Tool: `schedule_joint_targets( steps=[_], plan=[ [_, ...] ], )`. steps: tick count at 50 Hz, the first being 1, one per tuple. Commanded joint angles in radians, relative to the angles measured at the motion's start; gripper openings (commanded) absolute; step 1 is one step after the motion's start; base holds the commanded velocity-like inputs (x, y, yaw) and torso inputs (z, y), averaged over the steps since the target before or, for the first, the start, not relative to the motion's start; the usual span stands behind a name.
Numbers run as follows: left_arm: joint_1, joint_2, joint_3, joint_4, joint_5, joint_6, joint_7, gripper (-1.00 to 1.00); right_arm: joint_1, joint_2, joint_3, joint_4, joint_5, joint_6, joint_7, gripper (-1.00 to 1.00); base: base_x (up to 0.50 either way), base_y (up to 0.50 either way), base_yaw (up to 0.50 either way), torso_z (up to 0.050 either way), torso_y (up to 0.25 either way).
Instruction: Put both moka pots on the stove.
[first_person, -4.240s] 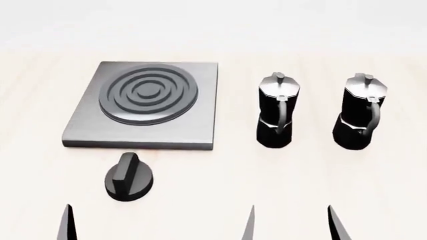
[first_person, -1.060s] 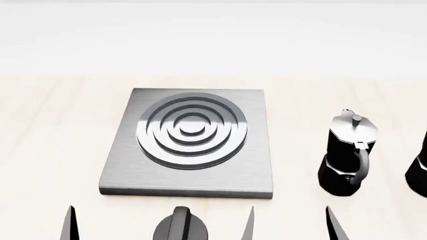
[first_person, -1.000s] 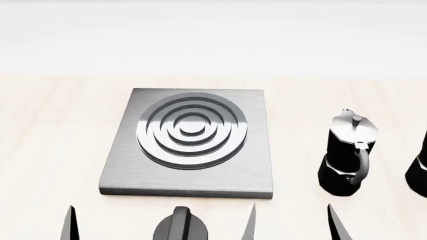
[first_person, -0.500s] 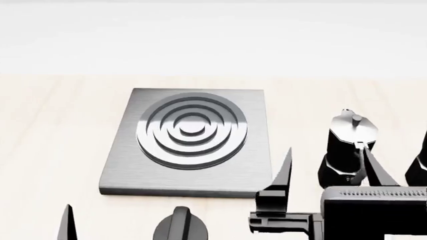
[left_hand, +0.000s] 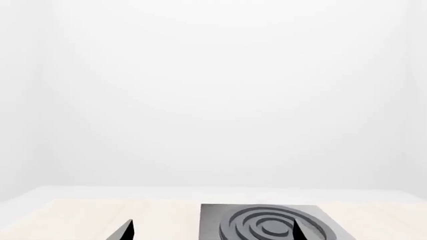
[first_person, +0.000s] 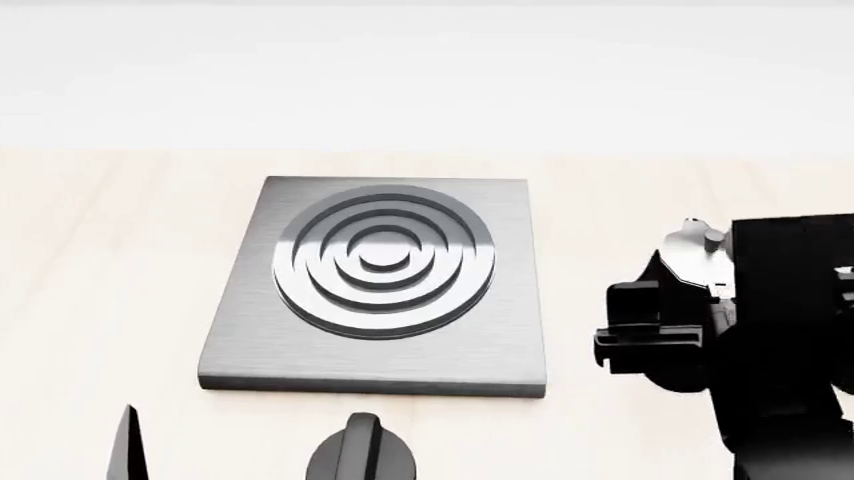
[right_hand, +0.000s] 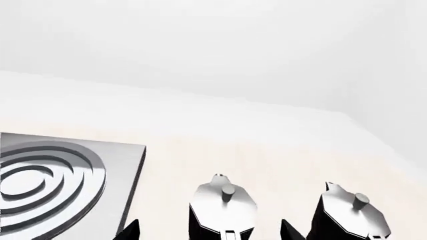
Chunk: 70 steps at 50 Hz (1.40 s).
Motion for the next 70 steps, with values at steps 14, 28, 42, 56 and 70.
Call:
schedule_joint_targets(
  steps=[14,28,42,56,70],
  plan=[
    [-0.003,-0.008,0.015,0.0,0.001,0.001,-0.011,1.0,0.158,0.017,-0.075,0.371,-0.006,0.01,-0.114,1.0,0.0,0.0,0.0,0.0,0.0],
    [-0.001,-0.014,0.019,0.012,-0.002,-0.008,-0.02,1.0,0.189,0.015,-0.115,0.529,-0.031,-0.044,-0.157,1.0,0.0,0.0,0.0,0.0,0.0],
    [-0.003,-0.019,0.023,0.012,-0.005,-0.009,-0.025,1.0,0.204,0.0,-0.149,0.652,-0.058,-0.108,-0.182,1.0,0.0,0.0,0.0,0.0,0.0],
    [-0.006,-0.021,0.027,0.002,-0.006,-0.001,-0.027,1.0,0.23,-0.026,-0.184,0.782,-0.088,-0.182,-0.204,1.0,0.0,0.0,0.0,0.0,0.0],
    [-0.006,-0.025,0.034,0.003,-0.005,-0.001,-0.032,1.0,0.237,-0.024,-0.181,0.867,-0.097,-0.226,-0.21,1.0,0.0,0.0,0.0,0.0,0.0]
  ],
)
